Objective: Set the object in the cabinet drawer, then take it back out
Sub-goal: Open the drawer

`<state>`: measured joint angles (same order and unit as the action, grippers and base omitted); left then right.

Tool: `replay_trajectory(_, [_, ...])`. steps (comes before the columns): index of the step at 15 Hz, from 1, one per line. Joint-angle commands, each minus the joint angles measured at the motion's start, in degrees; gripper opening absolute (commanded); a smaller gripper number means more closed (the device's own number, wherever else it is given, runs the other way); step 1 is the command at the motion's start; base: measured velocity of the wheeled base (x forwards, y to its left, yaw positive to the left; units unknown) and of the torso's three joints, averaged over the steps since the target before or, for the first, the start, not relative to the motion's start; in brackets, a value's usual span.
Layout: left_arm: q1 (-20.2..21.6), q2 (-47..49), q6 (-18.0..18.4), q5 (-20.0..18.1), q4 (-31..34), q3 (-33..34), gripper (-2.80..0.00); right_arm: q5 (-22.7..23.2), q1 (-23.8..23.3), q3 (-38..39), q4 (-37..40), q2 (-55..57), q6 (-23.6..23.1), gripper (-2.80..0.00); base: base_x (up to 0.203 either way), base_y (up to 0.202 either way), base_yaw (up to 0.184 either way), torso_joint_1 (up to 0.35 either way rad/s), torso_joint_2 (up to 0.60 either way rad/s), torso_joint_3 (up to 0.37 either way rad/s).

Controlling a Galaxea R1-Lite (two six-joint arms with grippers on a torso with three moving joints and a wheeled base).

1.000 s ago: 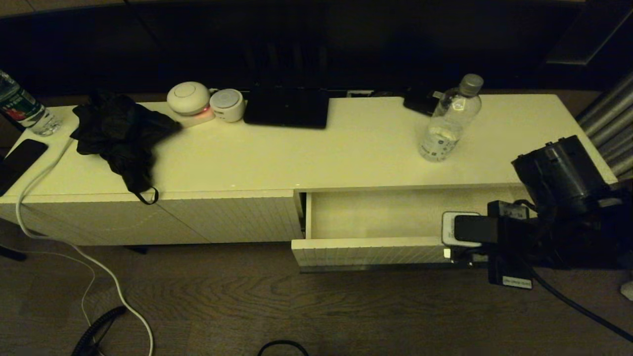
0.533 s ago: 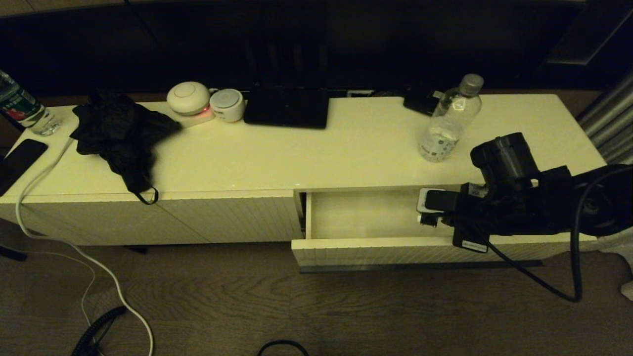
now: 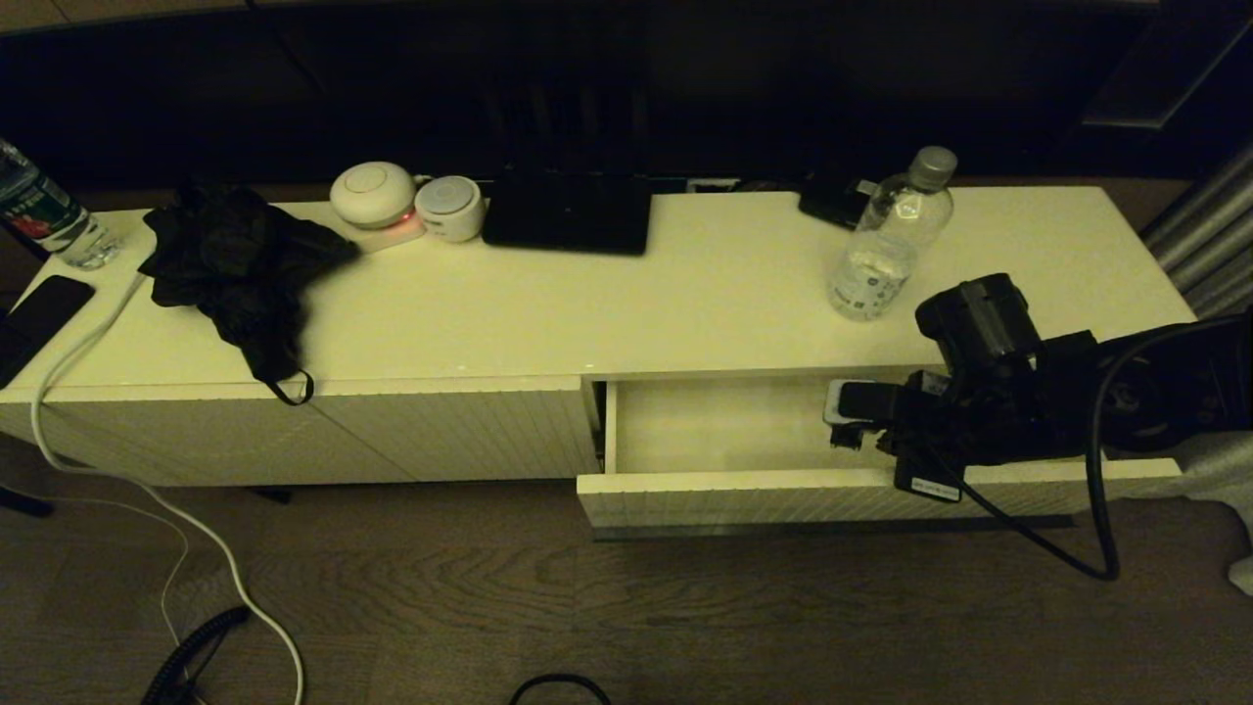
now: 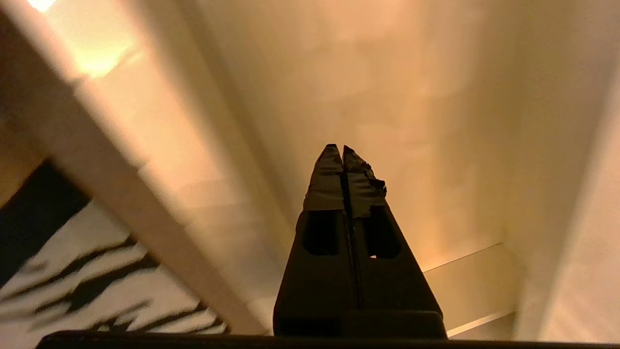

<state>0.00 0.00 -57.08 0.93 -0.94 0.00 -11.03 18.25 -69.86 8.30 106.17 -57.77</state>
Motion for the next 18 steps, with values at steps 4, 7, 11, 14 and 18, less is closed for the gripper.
replay_trajectory(4, [0.0, -0.1, -0.3, 0.0, 0.0, 0.1, -2.80, 0.0, 0.6, 0.4, 8.6, -2.1, -0.4, -2.80, 0.000, 0.000, 0.000, 0.000, 0.00, 0.000])
replay_trajectory(7, [0.0, -0.1, -0.3, 0.0, 0.0, 0.0, -2.80, 0.4, 0.9, 2.9, 10.6, -3.4, -0.4, -2.80, 0.000, 0.000, 0.000, 0.000, 0.00, 0.000])
replay_trajectory(11, [0.0, -0.1, -0.3, 0.0, 0.0, 0.0, -2.80, 0.6, 1.3, 9.0, 10.0, -3.9, -0.2, -2.80, 0.000, 0.000, 0.000, 0.000, 0.00, 0.000])
replay_trajectory(14, [0.0, -0.1, -0.3, 0.0, 0.0, 0.1, -2.80, 0.6, 2.4, 12.0, 9.6, -4.1, 0.2, -2.80, 0.000, 0.000, 0.000, 0.000, 0.00, 0.000])
replay_trajectory(18, [0.0, -0.1, -0.3, 0.0, 0.0, 0.0, -2.80, 1.1, 3.9, 14.4, 9.5, -5.4, 0.1, -2.80, 0.000, 0.000, 0.000, 0.000, 0.00, 0.000])
